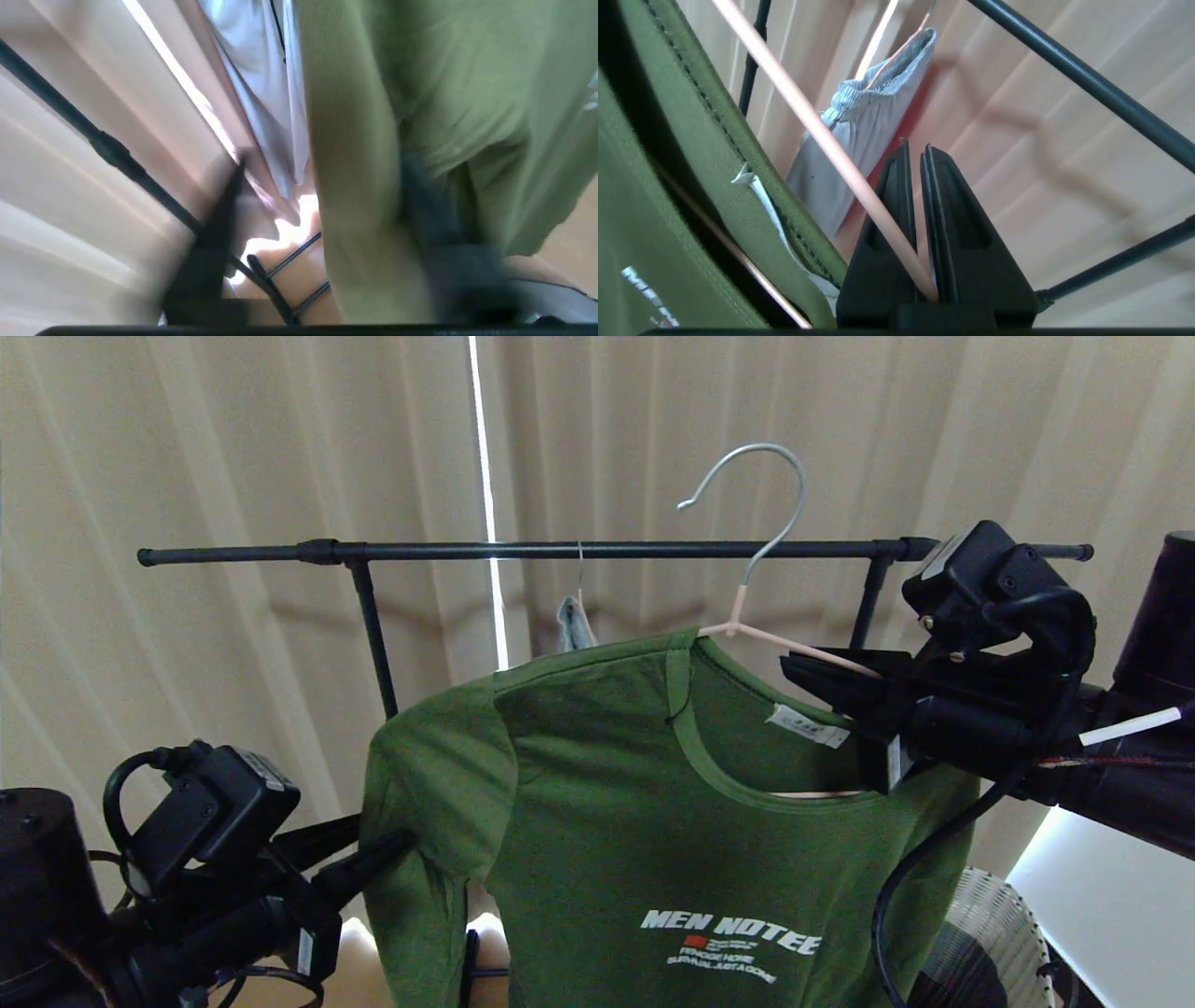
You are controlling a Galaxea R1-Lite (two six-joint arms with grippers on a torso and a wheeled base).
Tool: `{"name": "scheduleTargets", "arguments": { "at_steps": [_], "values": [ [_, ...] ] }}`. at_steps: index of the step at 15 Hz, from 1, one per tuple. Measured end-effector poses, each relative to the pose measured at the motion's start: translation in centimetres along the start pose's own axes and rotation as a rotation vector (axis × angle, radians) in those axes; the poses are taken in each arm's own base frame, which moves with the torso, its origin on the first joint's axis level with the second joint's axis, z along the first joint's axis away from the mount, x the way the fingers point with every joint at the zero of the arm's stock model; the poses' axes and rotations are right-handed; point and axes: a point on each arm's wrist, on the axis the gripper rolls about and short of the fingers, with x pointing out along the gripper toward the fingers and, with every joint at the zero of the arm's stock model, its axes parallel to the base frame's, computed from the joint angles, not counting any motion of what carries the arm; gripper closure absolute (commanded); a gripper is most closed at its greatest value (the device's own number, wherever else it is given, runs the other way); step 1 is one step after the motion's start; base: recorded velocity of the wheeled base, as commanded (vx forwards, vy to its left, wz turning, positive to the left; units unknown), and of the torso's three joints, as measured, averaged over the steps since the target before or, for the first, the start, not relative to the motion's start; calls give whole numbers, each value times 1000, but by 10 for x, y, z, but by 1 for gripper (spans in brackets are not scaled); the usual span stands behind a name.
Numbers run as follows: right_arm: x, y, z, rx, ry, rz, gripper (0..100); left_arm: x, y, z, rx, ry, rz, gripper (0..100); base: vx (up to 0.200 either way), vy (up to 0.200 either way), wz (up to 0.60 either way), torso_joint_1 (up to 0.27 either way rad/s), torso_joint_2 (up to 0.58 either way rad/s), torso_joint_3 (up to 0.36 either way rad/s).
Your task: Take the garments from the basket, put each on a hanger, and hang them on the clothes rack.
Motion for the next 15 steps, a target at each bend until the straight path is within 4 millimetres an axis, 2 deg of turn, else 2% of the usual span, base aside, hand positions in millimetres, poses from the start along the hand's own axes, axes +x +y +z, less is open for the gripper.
{"name": "scheduleTargets", "arguments": {
  "at_steps": [4,8,10,15],
  "values": [
    [-1,-4,-1,2,8,-26,100,-1,18,-13,-21,65,102,100,0,0,0,0,0,0],
    [-7,-13,-9,7,39,-76,100,-15,40,-33,-88,134,257,100,0,0,0,0,0,0],
    [-10,-15,-12,9,48,-87,100,-19,41,-34,-108,121,279,100,0,0,0,0,0,0],
    [-13,-18,-14,10,54,-105,100,-12,24,-14,-213,-40,176,100,0,0,0,0,0,0]
  ]
}}
